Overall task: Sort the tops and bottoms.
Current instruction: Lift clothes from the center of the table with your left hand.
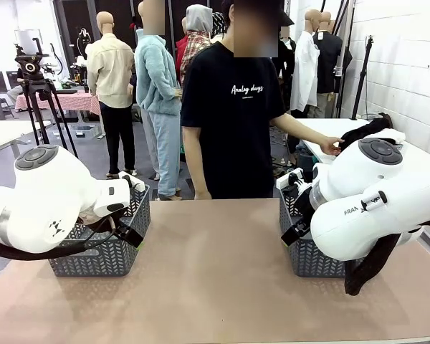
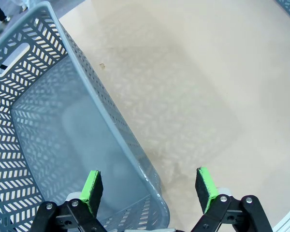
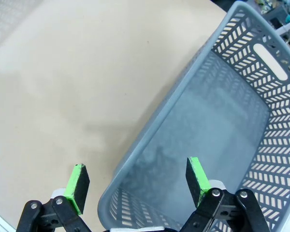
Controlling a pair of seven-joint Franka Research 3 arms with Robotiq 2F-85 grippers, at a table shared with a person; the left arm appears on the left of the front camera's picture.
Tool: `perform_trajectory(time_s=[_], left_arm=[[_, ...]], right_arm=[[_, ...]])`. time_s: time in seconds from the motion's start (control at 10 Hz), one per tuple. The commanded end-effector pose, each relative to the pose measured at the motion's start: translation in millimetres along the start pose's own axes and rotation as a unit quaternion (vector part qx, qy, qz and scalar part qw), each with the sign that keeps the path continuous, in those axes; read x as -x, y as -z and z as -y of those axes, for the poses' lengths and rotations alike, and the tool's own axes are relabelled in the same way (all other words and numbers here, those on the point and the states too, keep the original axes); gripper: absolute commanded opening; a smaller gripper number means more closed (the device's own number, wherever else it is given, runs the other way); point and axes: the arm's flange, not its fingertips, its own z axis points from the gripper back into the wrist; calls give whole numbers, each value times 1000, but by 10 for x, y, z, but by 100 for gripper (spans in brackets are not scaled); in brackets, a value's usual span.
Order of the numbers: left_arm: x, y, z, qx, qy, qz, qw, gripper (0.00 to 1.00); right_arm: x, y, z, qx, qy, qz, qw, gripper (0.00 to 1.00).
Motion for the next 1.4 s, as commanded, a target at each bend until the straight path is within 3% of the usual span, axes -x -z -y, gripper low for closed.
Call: perform_trajectory(time_s=[0.0, 1.3], left_arm=[[4, 0, -14, 0, -2, 0, 1000, 100], [4, 0, -14, 0, -2, 0, 1000, 100]], right_arm=[[0, 0, 1, 0, 0, 0, 1000, 100], [0, 0, 1, 0, 0, 0, 1000, 100]])
